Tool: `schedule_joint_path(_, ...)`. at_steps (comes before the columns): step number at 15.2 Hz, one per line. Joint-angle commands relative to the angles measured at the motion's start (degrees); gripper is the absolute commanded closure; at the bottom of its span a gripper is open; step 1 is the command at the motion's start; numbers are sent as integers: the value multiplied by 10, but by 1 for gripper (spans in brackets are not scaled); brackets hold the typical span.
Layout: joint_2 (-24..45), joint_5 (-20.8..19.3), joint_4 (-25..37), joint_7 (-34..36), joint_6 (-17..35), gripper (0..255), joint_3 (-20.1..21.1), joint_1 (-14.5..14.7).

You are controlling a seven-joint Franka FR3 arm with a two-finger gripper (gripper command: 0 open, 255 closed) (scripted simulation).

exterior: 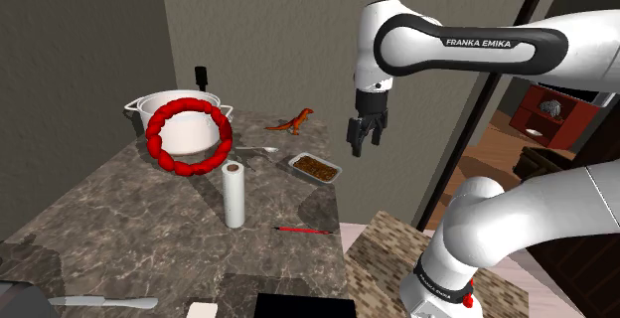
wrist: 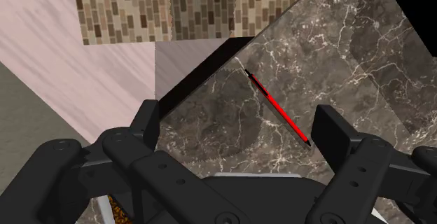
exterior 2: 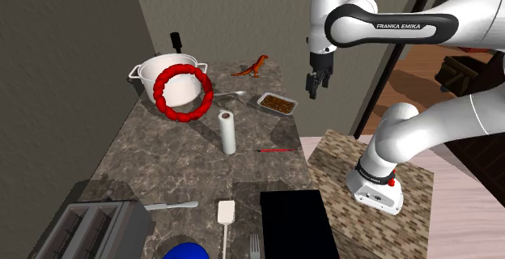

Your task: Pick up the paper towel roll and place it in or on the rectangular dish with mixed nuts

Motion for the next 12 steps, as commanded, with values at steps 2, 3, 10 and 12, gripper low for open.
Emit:
schedule_joint_path(2, 19, 7, 6, 7, 14, 0, 6, 3)
schedule_joint_path(3, 38, 13, 13, 14, 27, 0, 12, 6)
schedule_joint_path(10, 176, 45, 83, 58, 106, 0, 49, 22)
schedule_joint_path(12, 217, 50, 109, 71, 124, 0, 58, 26)
